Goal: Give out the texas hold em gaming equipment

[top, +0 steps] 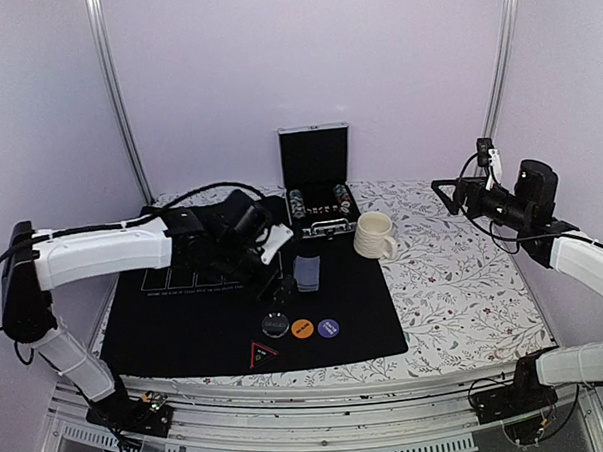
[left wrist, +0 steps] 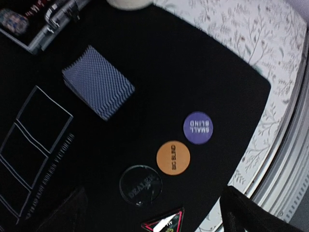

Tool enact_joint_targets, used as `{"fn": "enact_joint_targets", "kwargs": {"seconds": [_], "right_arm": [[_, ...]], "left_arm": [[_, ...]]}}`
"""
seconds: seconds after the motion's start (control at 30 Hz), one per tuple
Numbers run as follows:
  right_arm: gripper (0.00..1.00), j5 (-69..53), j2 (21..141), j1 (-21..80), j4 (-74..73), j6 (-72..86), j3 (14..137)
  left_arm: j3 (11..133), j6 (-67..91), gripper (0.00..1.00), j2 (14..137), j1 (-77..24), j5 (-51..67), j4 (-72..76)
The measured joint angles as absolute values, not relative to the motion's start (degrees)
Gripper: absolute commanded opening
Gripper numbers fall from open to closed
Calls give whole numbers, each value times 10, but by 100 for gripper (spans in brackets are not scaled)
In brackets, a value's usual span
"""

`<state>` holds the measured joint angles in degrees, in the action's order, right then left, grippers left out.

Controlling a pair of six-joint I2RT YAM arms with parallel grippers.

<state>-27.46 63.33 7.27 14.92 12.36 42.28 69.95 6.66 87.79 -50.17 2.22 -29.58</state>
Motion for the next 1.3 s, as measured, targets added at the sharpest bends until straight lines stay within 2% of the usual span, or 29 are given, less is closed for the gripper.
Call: {"fn": "enact_joint_targets", "kwargs": {"seconds": [0.23,0.53,0.63,0.8,1.3], "right_arm": [[99,-258,638,87,110,117,423],[99,-243,640,99,76,102,423],[99,-241,640,99,70,97,423],[99,-241,640,99,66,91,422],[99,-248,653,99,64,90,419]], "left_arm": [[706,44,98,1014,-530,24,-435],[768,11,96,1101,-529,34,-474],[769,3,94,1115,-527,41,-485],[780,-6,85,1129,-522,39,-498],[805,-9,85,1160,-516,5,-517]]}}
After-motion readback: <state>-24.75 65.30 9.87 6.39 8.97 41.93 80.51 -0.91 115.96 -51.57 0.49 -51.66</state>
